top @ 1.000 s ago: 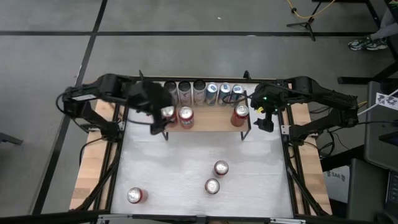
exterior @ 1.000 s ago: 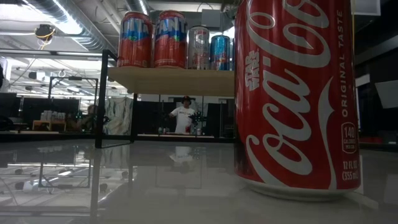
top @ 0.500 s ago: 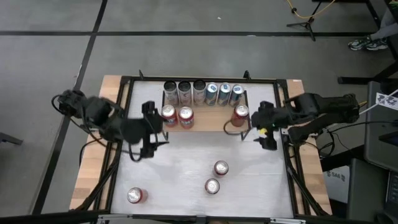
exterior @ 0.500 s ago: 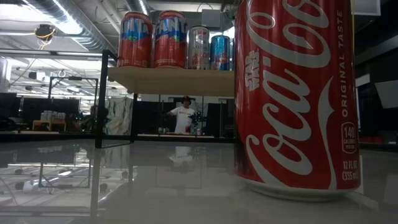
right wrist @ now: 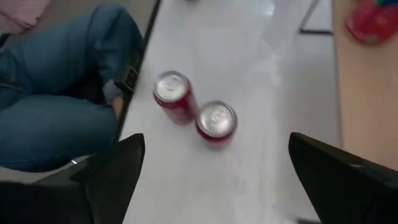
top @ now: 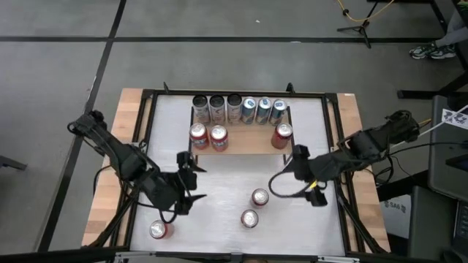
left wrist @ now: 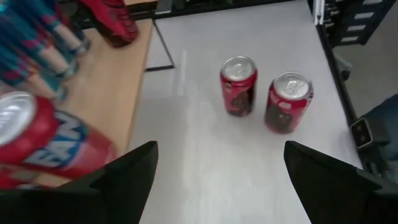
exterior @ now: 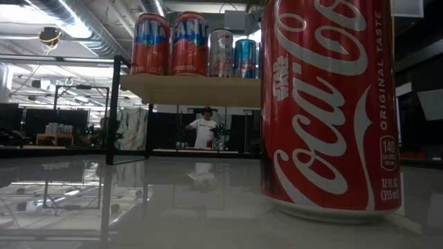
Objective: Place canned beverage on shelf
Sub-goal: Put the top red soda can on the shelf aligned with the blue soda can
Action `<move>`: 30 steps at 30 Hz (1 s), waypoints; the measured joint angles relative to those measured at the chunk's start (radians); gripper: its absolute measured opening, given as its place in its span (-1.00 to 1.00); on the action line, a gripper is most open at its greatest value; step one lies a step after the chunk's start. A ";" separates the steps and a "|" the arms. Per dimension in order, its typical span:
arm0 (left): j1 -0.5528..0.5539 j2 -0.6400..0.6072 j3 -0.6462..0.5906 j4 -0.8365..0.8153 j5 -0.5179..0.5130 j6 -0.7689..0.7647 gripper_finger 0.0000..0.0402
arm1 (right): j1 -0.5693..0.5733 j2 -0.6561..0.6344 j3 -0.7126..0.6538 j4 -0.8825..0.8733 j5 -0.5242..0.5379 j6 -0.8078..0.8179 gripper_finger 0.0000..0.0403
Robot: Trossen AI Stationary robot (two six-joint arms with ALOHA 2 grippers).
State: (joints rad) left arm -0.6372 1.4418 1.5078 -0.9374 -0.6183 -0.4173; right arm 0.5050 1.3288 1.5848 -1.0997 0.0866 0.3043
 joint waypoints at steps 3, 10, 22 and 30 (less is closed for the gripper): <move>-0.005 0.000 -0.061 0.102 0.000 0.001 0.69 | 0.019 0.034 0.000 0.041 0.000 -0.044 0.92; -0.005 0.000 -0.148 0.202 0.001 0.000 0.69 | 0.033 0.160 0.000 0.103 0.000 -0.217 0.92; -0.005 0.000 -0.163 0.250 0.002 0.000 0.69 | 0.032 0.379 0.000 0.125 -0.052 -0.510 0.92; -0.005 0.000 -0.163 0.252 0.002 0.000 0.69 | 0.025 0.439 0.000 0.138 -0.039 -0.607 0.92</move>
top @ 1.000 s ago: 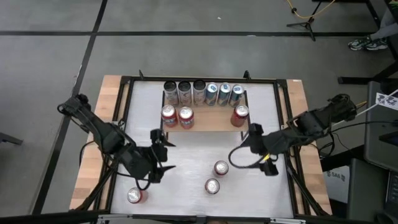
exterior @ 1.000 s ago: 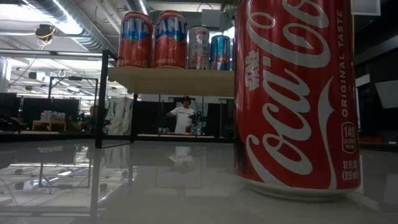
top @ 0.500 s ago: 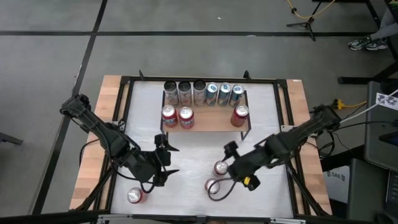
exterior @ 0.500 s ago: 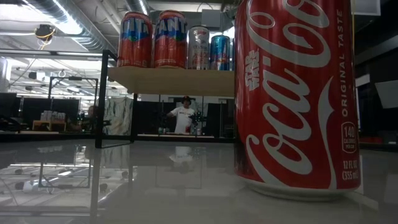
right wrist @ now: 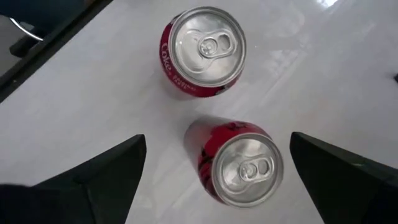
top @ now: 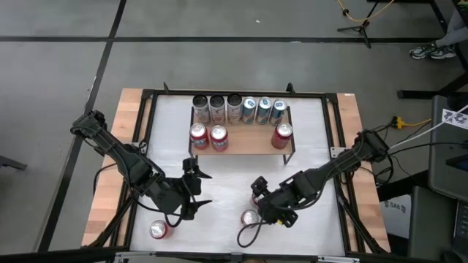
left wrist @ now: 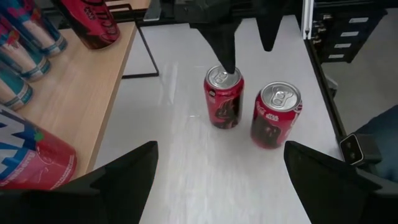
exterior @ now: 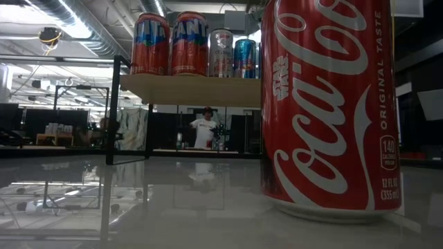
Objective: Place canned beverage on shelf
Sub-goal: Put the top red soda can on the shelf aligned with the blue soda can
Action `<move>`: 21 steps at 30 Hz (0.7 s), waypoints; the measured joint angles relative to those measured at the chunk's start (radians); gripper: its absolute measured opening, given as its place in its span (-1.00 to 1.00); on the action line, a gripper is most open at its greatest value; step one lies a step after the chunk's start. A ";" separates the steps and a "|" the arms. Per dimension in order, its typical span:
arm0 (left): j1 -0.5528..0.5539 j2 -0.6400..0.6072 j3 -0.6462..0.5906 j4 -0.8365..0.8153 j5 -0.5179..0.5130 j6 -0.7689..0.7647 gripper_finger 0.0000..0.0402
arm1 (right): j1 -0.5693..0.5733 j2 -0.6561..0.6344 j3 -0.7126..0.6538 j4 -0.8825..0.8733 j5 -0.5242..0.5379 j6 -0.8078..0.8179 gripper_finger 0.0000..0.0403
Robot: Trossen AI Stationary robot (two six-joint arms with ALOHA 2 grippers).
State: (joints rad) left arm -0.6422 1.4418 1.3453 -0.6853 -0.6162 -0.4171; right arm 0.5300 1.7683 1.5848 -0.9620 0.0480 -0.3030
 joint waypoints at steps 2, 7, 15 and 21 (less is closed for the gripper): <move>0.000 0.000 0.000 0.000 0.000 0.000 0.69 | -0.007 0.001 0.000 0.000 0.004 0.003 0.92; 0.000 0.000 0.000 0.000 0.000 0.000 0.69 | -0.048 0.000 0.000 -0.001 -0.002 0.008 0.92; 0.000 0.000 0.000 -0.001 0.001 0.000 0.69 | -0.093 0.033 0.000 -0.028 -0.067 0.010 0.92; 0.000 0.000 0.000 -0.001 0.001 0.000 0.69 | -0.092 0.063 0.000 -0.049 -0.075 0.010 0.92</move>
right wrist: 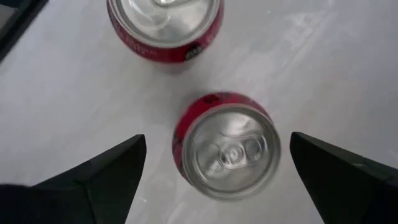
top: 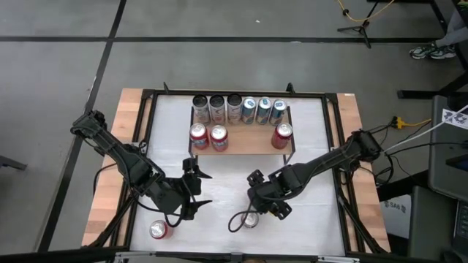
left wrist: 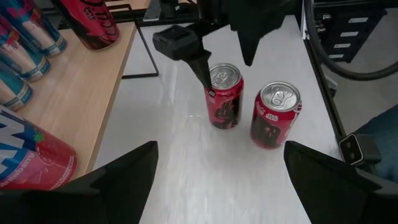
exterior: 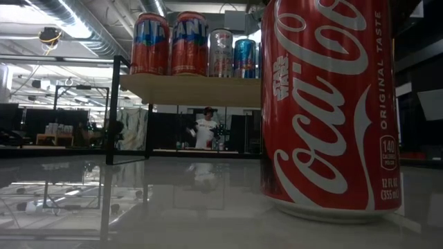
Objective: Place canned beverage on shelf
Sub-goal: Put the top red soda can on the shelf aligned with the blue soda can
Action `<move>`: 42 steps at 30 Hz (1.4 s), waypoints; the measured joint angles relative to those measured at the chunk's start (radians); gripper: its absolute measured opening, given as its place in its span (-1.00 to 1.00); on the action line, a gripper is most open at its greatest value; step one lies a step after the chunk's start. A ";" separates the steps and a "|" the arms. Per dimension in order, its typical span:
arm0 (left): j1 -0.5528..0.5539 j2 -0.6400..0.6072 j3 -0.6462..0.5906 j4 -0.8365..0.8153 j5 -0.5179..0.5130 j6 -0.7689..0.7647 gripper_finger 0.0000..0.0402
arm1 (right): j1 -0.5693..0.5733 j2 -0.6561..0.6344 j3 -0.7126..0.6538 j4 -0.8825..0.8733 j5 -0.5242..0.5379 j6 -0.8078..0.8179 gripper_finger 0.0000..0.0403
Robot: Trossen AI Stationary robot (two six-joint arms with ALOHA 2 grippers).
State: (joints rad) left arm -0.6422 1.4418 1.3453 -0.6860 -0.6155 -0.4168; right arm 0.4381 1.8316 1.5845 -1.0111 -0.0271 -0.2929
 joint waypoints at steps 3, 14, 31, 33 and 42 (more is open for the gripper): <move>0.000 0.000 0.000 0.001 0.000 0.000 0.69 | 0.000 0.005 0.000 0.003 0.001 0.000 0.92; 0.000 0.000 0.000 0.006 0.002 0.000 0.69 | 0.000 0.056 -0.001 -0.016 0.020 0.001 0.92; 0.000 0.000 0.000 0.007 0.004 0.000 0.69 | 0.000 0.066 -0.010 -0.028 0.040 0.078 0.92; 0.000 0.000 0.000 0.007 0.004 0.000 0.69 | 0.000 0.066 -0.010 -0.030 0.067 0.078 0.92; 0.000 0.000 0.000 0.007 0.004 0.000 0.69 | 0.000 0.066 -0.010 -0.026 0.072 0.078 0.86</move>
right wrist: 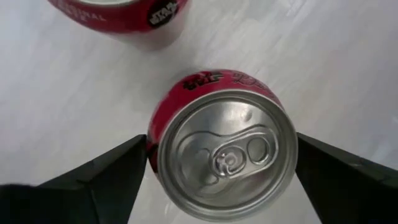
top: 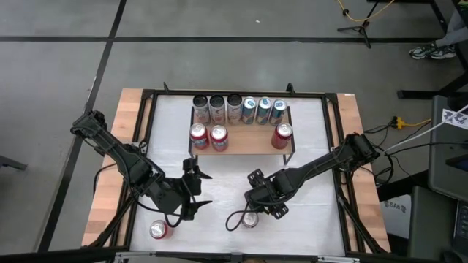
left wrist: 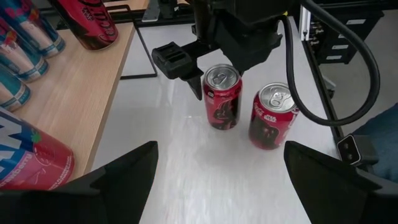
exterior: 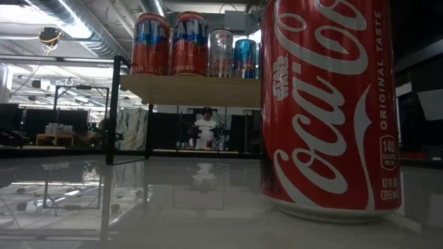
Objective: Place canned beverage on shelf
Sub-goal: Put the top red soda can on the shelf aligned with the blue soda can
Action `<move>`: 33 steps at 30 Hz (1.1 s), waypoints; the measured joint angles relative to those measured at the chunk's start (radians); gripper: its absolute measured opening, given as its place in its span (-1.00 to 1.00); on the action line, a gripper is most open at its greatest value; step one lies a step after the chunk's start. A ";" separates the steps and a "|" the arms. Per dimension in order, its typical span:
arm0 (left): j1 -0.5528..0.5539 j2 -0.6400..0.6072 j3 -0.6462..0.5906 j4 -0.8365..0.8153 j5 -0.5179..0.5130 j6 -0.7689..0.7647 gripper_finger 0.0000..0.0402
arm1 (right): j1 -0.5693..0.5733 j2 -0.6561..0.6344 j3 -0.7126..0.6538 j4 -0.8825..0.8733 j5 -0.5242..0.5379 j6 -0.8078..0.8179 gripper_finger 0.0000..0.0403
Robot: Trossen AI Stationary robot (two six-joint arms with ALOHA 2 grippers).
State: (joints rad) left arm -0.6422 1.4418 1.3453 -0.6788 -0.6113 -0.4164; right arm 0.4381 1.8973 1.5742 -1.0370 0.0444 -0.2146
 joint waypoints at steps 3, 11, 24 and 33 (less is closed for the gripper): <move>0.000 0.000 0.000 0.000 0.000 0.000 0.69 | 0.000 0.000 0.000 0.003 0.000 0.000 0.74; 0.000 0.000 0.000 0.000 0.000 0.000 0.69 | 0.000 0.000 0.000 0.021 -0.010 0.000 0.42; 0.000 0.000 0.000 0.000 0.000 0.000 0.69 | 0.000 -0.001 0.000 0.018 -0.010 0.035 0.42; 0.000 0.000 0.000 0.000 0.000 0.000 0.69 | 0.000 -0.001 0.082 -0.055 -0.012 0.039 0.43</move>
State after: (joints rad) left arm -0.6418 1.4418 1.3453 -0.6788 -0.6117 -0.4160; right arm 0.4381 1.8961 1.6557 -1.0919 0.0327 -0.1757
